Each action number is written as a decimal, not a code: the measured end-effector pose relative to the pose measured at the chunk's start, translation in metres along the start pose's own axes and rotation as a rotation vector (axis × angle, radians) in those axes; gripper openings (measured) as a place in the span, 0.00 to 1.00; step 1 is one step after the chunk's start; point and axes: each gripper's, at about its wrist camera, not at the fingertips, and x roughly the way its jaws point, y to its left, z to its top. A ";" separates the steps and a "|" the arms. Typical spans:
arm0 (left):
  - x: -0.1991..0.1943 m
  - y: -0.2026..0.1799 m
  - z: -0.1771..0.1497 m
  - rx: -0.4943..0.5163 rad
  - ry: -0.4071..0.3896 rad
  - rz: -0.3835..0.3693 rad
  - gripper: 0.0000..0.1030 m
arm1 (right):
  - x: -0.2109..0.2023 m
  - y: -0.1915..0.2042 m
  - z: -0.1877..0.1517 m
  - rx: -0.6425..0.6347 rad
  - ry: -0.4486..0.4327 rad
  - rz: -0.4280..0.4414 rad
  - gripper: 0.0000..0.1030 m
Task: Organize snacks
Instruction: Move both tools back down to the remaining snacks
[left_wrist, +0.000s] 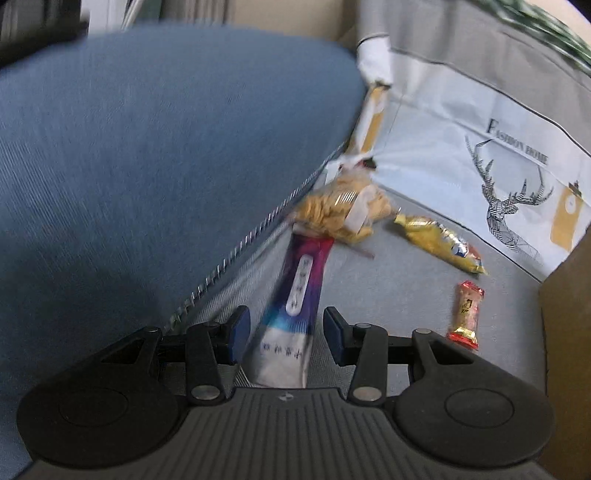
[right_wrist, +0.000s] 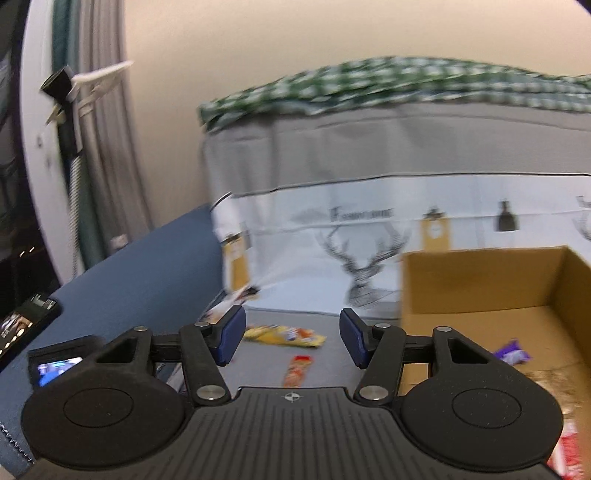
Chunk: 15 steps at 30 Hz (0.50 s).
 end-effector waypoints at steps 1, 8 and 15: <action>0.002 0.000 0.000 -0.005 0.008 0.003 0.37 | 0.009 0.004 0.000 0.008 0.023 0.011 0.57; 0.002 0.006 0.003 -0.037 0.006 -0.022 0.26 | 0.103 0.023 -0.012 0.056 0.266 -0.098 0.56; 0.005 0.008 0.004 -0.057 0.012 -0.033 0.31 | 0.178 0.015 -0.046 0.060 0.358 -0.199 0.56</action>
